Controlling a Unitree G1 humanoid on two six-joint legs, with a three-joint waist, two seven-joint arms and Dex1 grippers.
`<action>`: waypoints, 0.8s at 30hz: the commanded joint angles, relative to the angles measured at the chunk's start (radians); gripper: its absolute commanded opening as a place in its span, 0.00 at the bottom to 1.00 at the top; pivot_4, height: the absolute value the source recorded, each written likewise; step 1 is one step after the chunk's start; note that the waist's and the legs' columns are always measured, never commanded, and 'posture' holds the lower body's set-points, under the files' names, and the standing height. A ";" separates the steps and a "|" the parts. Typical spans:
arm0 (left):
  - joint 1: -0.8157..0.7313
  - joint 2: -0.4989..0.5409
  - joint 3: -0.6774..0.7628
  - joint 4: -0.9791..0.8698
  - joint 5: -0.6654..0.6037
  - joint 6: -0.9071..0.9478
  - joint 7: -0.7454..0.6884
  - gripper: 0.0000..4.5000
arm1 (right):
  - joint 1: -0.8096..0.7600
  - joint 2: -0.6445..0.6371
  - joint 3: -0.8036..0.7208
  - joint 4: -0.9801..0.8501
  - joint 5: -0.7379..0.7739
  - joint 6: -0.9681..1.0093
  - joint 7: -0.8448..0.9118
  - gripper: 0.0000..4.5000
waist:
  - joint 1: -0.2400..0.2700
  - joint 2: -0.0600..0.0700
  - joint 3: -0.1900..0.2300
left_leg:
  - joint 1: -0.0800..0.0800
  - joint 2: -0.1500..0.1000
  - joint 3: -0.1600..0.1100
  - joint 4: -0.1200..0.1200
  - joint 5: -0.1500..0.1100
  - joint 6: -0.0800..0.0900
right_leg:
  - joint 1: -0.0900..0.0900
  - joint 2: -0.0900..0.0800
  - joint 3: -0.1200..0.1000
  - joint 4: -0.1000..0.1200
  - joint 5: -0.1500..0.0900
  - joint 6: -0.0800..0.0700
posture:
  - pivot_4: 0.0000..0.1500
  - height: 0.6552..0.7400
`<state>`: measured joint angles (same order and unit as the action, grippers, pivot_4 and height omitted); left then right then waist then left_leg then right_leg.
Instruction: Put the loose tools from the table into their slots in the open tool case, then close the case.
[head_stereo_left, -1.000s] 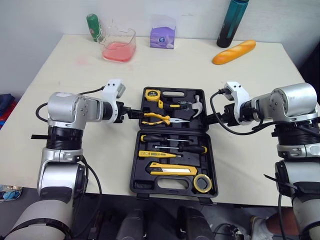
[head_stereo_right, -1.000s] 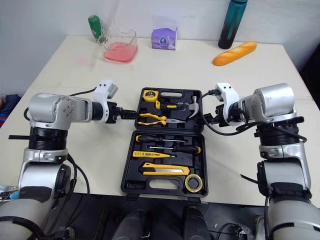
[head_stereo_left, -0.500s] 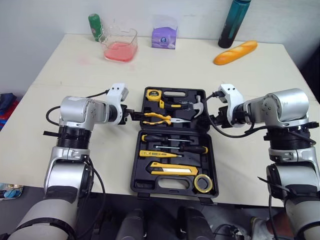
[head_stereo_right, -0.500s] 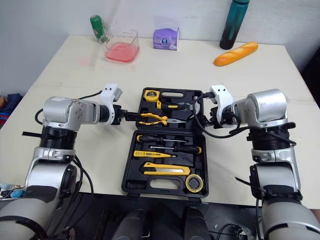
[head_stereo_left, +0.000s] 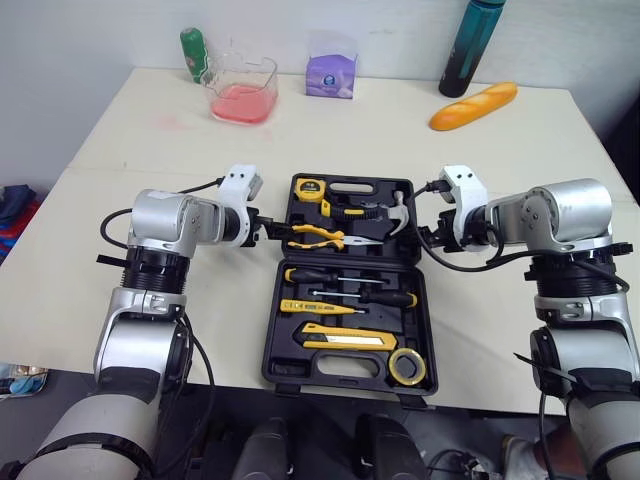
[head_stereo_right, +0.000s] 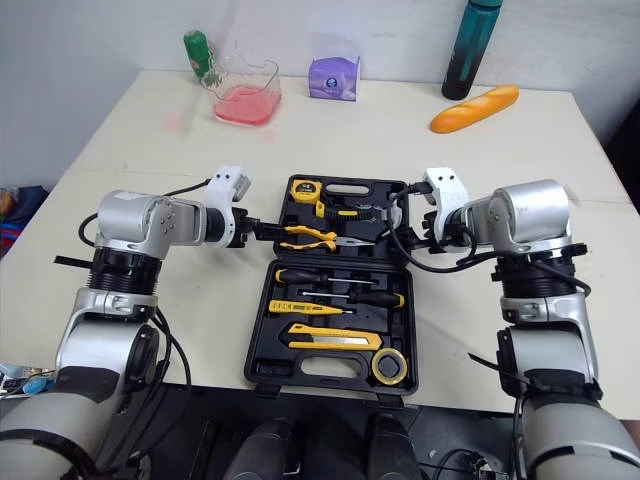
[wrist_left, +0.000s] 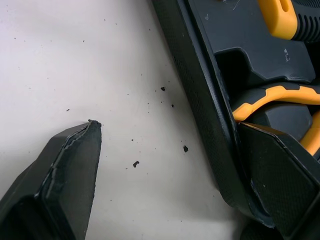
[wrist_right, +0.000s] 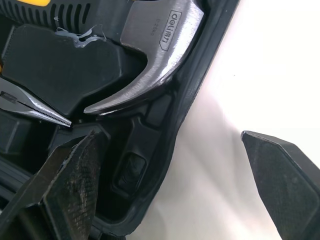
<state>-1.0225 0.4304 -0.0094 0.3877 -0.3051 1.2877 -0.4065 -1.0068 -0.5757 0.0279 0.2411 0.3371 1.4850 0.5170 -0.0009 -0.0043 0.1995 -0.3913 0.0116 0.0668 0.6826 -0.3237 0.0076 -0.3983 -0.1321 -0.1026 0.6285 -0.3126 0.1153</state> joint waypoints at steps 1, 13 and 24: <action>-0.035 0.007 0.026 -0.064 -0.003 0.010 0.006 1.00 | -0.011 -0.027 -0.025 -0.019 0.013 0.004 0.009 0.99 | -0.001 0.000 0.000 | 0.000 0.000 0.000 0.000 0.000 0.000 | 0.000 0.000 0.000 0.000 0.000 0.000 | 1.00 1.00; -0.039 -0.014 0.031 -0.089 -0.001 0.061 0.016 1.00 | 0.019 -0.015 -0.057 -0.068 0.036 0.041 -0.010 0.99 | -0.002 0.000 0.000 | 0.000 0.000 0.000 0.000 0.000 0.000 | 0.000 0.000 0.000 0.000 0.000 0.000 | 1.00 1.00; -0.004 0.012 -0.055 -0.068 0.044 0.024 0.003 1.00 | 0.032 -0.007 -0.058 -0.055 0.020 0.021 -0.048 0.99 | -0.003 0.000 0.000 | 0.000 0.000 0.000 0.000 0.000 0.000 | 0.000 0.001 0.000 0.000 0.000 0.000 | 1.00 1.00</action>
<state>-1.0333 0.4332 -0.0600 0.3313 -0.2691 1.3214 -0.3970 -0.9724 -0.5795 -0.0088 0.1997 0.3612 1.5198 0.4765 -0.0037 -0.0043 0.1995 -0.3916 0.0115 0.0667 0.6824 -0.3236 0.0073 -0.3985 -0.1315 -0.1025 0.6283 -0.3126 0.1153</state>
